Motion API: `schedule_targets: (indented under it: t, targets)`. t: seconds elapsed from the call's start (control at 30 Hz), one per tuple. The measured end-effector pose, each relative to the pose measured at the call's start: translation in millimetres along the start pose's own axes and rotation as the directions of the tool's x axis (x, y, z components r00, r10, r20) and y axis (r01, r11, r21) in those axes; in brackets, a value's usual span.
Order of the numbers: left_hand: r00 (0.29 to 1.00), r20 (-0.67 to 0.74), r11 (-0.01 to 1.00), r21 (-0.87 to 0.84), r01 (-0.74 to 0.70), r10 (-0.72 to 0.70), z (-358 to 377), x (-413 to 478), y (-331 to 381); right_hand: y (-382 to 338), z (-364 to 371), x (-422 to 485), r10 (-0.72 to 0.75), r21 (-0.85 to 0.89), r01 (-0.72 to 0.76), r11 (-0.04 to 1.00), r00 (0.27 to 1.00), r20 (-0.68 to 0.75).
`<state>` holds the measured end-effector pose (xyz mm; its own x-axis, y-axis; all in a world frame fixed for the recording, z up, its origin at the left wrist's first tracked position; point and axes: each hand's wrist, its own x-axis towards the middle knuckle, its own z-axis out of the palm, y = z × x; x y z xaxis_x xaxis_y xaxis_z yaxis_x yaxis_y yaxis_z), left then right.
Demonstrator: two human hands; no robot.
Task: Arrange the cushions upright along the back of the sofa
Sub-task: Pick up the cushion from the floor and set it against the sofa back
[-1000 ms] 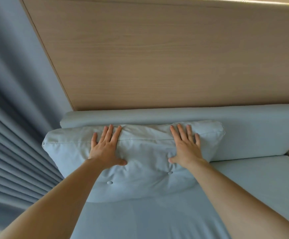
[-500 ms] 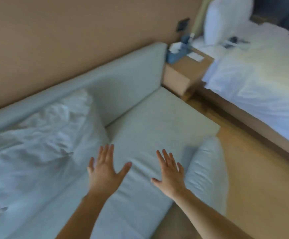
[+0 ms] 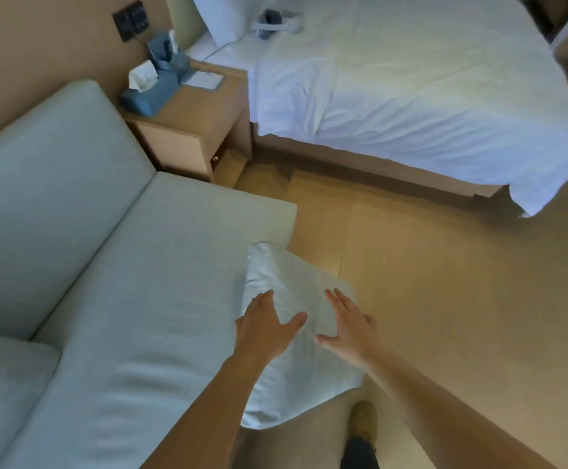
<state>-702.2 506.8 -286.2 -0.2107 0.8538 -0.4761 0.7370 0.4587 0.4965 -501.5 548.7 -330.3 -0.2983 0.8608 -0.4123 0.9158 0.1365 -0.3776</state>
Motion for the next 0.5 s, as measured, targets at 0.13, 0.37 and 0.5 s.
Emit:
schedule_targets:
  t: [0.13, 0.37, 0.5]
  targets:
    - [0.993, 0.034, 0.989, 0.101, 0.111, -0.115, 29, 63, 58, 48, -5, 55, -0.051, 0.125, 0.039, 0.991, 0.995, 0.091]
    - [0.977, 0.047, 0.907, 0.384, 0.172, -0.206, 56, 190, 118, 138, -19, 128, -0.157, 0.194, 0.116, 0.974, 0.965, 0.212]
    - [0.974, 0.072, 0.827, 0.544, 0.141, -0.213, 51, 270, 118, 183, -10, 151, -0.203, 0.262, 0.132, 0.956, 0.942, 0.266]
